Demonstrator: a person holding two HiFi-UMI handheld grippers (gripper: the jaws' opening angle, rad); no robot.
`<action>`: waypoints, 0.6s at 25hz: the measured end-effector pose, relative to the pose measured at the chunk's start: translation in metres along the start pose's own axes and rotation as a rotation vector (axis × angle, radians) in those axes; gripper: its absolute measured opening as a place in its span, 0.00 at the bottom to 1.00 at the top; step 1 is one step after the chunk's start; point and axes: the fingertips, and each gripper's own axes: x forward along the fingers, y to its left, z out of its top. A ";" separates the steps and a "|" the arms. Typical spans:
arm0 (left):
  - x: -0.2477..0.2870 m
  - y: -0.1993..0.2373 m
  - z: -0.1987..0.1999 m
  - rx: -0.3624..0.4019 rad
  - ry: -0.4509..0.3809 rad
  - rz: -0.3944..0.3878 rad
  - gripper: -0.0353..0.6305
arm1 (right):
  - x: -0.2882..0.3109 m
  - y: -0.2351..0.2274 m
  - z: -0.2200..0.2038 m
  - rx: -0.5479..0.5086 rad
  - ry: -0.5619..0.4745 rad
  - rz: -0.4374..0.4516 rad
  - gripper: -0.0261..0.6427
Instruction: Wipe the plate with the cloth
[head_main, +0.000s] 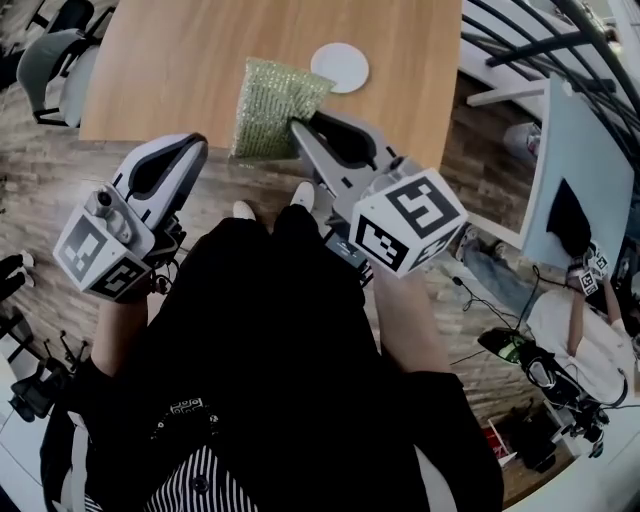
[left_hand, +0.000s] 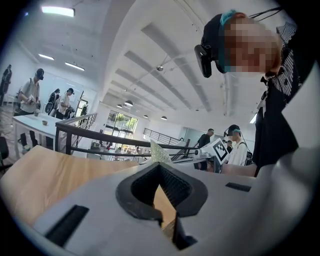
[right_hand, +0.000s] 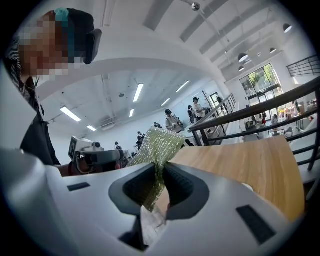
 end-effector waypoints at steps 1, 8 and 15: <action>0.002 0.004 -0.002 -0.011 0.004 0.003 0.05 | 0.003 -0.004 -0.001 0.007 0.003 -0.002 0.11; 0.019 0.029 0.012 -0.007 -0.011 -0.088 0.05 | 0.025 -0.017 0.012 0.005 0.002 -0.066 0.11; 0.067 0.047 0.045 0.067 -0.015 -0.298 0.05 | 0.027 -0.039 0.036 -0.014 -0.022 -0.198 0.11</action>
